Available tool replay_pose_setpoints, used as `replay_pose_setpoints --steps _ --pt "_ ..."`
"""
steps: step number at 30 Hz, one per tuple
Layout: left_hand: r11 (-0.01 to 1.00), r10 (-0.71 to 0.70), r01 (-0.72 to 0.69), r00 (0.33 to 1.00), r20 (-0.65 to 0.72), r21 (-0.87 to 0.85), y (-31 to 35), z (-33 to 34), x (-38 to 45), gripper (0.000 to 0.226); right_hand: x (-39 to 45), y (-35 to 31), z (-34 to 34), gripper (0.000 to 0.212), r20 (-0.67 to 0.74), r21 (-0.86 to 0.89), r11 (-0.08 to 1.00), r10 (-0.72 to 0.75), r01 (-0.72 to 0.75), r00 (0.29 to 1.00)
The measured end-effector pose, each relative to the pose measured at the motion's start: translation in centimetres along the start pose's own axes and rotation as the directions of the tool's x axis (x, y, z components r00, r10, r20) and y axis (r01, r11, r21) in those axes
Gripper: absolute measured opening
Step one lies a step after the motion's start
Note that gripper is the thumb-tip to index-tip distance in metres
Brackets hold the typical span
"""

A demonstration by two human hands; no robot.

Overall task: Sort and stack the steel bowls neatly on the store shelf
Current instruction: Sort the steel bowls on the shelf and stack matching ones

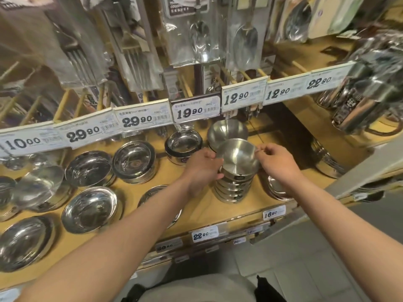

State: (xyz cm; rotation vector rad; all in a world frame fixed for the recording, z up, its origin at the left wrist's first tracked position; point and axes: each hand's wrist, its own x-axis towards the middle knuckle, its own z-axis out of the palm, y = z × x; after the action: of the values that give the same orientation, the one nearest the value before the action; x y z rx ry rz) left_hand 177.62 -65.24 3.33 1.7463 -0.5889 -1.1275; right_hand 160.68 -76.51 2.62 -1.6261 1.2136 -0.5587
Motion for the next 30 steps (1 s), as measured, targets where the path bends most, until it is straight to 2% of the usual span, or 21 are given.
replay_pose_setpoints --steps 7,12,18,30 --pt "0.999 -0.019 0.021 0.998 -0.055 0.026 -0.1 0.2 -0.4 0.013 0.5 -0.5 0.2 0.026 0.03 -0.106 0.992 -0.066 0.069 0.997" --pt "1.0 -0.024 0.026 0.997 -0.071 0.018 -0.3 0.4 -1.1 0.014 0.7 -0.5 0.3 0.024 0.054 -0.148 0.984 -0.091 0.098 0.994" --pt "0.999 -0.045 0.044 0.997 -0.067 -0.015 -0.5 0.5 -1.4 0.01 0.8 -0.2 0.4 0.027 0.058 -0.152 0.982 -0.1 0.107 0.993" --pt "0.999 -0.029 0.03 0.997 -0.075 0.024 -0.8 0.4 -1.2 0.013 1.0 0.2 0.5 0.021 0.063 -0.117 0.988 -0.096 0.103 0.993"
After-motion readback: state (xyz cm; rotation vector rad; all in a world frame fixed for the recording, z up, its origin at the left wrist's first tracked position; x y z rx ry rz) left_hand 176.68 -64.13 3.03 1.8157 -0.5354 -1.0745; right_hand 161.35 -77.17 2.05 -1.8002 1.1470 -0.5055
